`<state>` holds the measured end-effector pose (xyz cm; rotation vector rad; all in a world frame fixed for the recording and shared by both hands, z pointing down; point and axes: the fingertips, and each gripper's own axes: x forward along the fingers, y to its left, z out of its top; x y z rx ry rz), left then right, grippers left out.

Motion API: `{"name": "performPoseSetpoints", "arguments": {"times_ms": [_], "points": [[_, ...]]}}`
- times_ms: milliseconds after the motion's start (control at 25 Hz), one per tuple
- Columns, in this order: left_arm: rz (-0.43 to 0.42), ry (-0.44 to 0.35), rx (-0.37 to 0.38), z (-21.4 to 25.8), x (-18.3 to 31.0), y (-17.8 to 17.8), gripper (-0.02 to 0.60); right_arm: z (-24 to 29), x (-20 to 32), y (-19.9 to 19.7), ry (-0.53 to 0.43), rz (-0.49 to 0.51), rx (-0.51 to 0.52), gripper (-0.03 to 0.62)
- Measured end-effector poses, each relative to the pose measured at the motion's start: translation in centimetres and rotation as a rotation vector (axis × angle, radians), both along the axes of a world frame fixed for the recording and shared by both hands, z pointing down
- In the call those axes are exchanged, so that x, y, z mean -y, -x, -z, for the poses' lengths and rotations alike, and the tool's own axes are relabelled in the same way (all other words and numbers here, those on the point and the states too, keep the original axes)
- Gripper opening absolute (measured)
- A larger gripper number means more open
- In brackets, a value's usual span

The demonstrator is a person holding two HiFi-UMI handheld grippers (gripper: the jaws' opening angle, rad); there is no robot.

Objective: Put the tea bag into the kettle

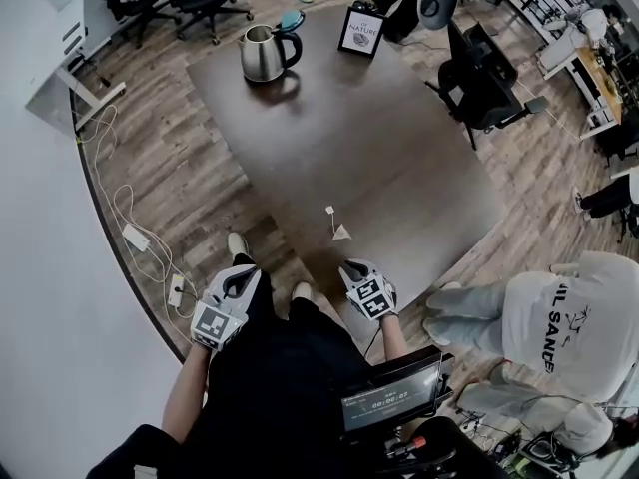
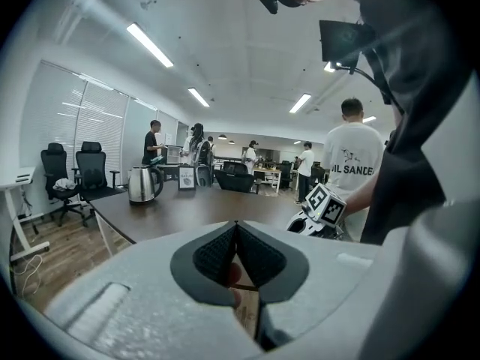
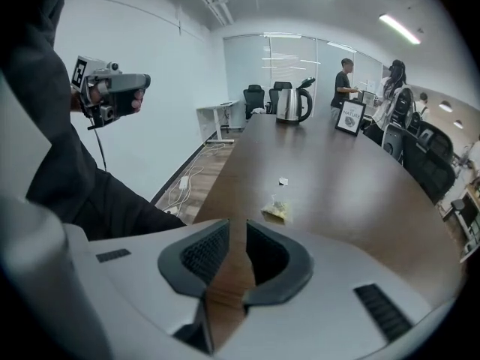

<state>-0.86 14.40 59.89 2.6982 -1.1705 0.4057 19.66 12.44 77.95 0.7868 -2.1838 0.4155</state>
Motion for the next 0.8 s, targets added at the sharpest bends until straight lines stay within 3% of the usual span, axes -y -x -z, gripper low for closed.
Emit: {"name": "performPoseSetpoints", "arguments": {"times_ms": [240,440,640,800], "points": [[0.096,0.042,-0.011,-0.3,-0.1,2.4,0.003,-2.0,1.8,0.1,0.034,0.044,-0.066,0.093],[0.128,0.051,-0.002,-0.7,0.3,3.8,0.003,-2.5,4.1,0.1,0.037,0.066,-0.109,0.154],[0.136,0.06,0.002,-1.0,0.5,4.1,0.003,-2.6,6.6,0.3,-0.021,0.071,-0.177,0.245],[0.154,0.056,0.003,-0.6,1.1,4.7,0.005,-3.0,8.6,0.9,-0.05,0.058,-0.185,0.267]]}}
